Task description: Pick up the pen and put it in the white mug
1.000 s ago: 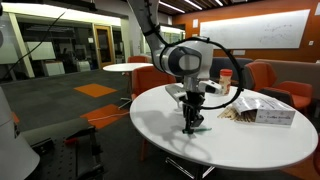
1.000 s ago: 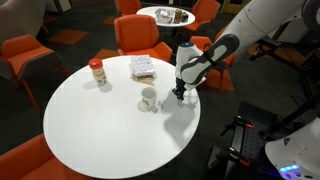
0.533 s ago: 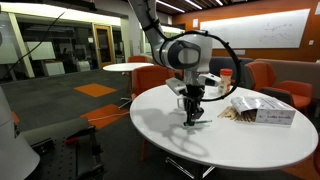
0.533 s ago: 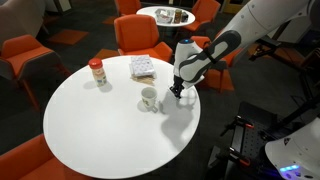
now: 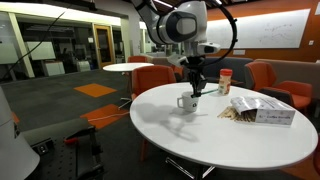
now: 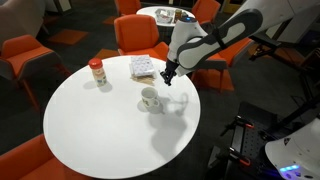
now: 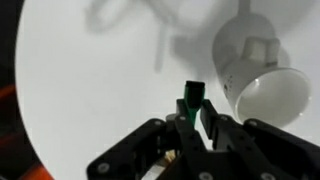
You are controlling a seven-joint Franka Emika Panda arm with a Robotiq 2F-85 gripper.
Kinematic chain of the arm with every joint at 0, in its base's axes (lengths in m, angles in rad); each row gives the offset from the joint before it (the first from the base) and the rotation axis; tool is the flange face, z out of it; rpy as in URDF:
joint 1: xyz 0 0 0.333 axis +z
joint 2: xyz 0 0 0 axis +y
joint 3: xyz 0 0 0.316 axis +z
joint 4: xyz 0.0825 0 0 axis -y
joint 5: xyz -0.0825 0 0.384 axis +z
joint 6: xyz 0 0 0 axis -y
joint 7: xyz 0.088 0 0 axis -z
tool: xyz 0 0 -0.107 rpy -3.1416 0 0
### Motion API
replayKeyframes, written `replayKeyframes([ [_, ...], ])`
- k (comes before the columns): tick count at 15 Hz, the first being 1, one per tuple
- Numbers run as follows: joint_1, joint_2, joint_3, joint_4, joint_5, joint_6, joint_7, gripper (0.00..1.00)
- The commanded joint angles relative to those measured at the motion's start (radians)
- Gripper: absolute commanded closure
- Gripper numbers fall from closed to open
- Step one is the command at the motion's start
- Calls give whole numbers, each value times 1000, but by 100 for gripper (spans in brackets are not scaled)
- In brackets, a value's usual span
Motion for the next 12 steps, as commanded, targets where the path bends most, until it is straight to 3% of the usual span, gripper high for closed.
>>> replayKeyframes([
  [1,107,16,-70,32,-102,92,164,97],
  [12,393,195,-248,193,-368,136,482,97],
])
